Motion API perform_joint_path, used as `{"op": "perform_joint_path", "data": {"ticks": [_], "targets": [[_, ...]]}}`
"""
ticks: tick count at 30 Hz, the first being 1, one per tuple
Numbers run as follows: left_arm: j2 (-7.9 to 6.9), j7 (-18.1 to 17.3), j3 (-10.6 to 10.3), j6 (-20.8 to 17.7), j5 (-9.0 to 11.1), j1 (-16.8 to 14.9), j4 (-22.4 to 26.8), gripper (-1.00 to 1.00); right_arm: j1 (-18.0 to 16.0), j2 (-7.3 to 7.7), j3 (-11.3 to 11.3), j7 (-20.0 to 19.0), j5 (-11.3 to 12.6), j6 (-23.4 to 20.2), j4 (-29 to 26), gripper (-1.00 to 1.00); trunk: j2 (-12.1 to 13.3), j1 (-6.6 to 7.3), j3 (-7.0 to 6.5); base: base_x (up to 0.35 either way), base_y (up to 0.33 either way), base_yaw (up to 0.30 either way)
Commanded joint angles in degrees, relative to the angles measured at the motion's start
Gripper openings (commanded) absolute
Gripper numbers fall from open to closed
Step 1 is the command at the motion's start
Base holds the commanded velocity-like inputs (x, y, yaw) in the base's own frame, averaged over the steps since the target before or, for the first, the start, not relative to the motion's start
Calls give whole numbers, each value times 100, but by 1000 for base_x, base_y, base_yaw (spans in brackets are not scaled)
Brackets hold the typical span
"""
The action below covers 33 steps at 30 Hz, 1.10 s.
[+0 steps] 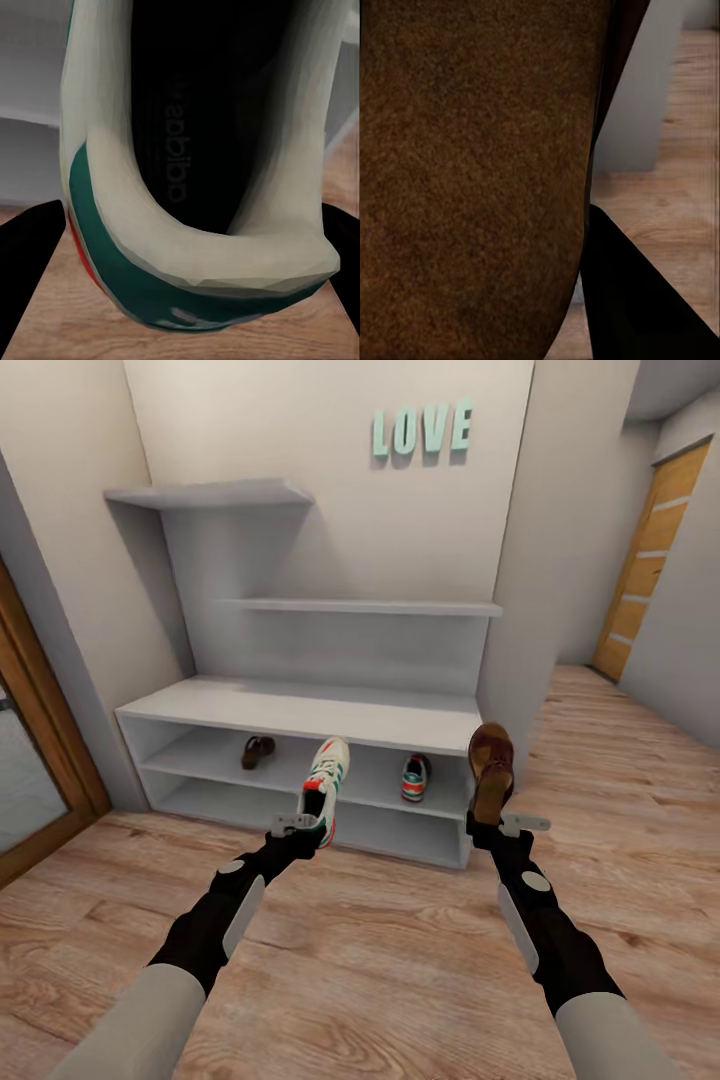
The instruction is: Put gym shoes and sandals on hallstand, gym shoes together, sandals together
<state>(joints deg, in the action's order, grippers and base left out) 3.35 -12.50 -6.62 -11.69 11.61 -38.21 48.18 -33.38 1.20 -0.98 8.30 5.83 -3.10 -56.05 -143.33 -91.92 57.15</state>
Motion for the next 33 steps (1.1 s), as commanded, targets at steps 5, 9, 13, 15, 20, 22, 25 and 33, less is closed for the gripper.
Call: {"op": "perform_joint_path", "data": {"ticks": [5,9,13,15,20,22,25,33], "targets": [[-1,1,0,-44,85,-2,8,-100,-2,3,10,31,76,-23,-11,-100,-2,1,-4,0,0,-248],[-1,0,1,-44,87,-2,7,-100,-2,3,10,31,76,-24,-11,-100,-2,1,-9,0,0,-248],[-1,2,-1,-44,87,-2,7,-100,-2,3,10,30,76,-24,-11,-100,-2,1,-10,0,0,-248],[-1,2,-1,-44,87,-2,7,-100,-2,3,10,31,76,-24,-11,-100,-2,1,-10,0,0,-242],[-1,2,1,-44,87,-2,7,-100,-2,3,9,31,76,-18,-11,-100,-2,1,-10,0,0,-72],[-1,2,0,-44,87,-2,7,-100,-2,3,9,31,76,-16,-10,-100,-2,1,-10,0,0,-9],[-1,2,1,-44,87,-2,7,-100,-2,5,4,31,76,-15,-11,-100,-2,1,-10,0,0,-3],[-1,0,3,-44,87,-2,6,-100,-2,8,0,38,116,-18,-10,-100,-2,1,-10,0,0,0]]}}
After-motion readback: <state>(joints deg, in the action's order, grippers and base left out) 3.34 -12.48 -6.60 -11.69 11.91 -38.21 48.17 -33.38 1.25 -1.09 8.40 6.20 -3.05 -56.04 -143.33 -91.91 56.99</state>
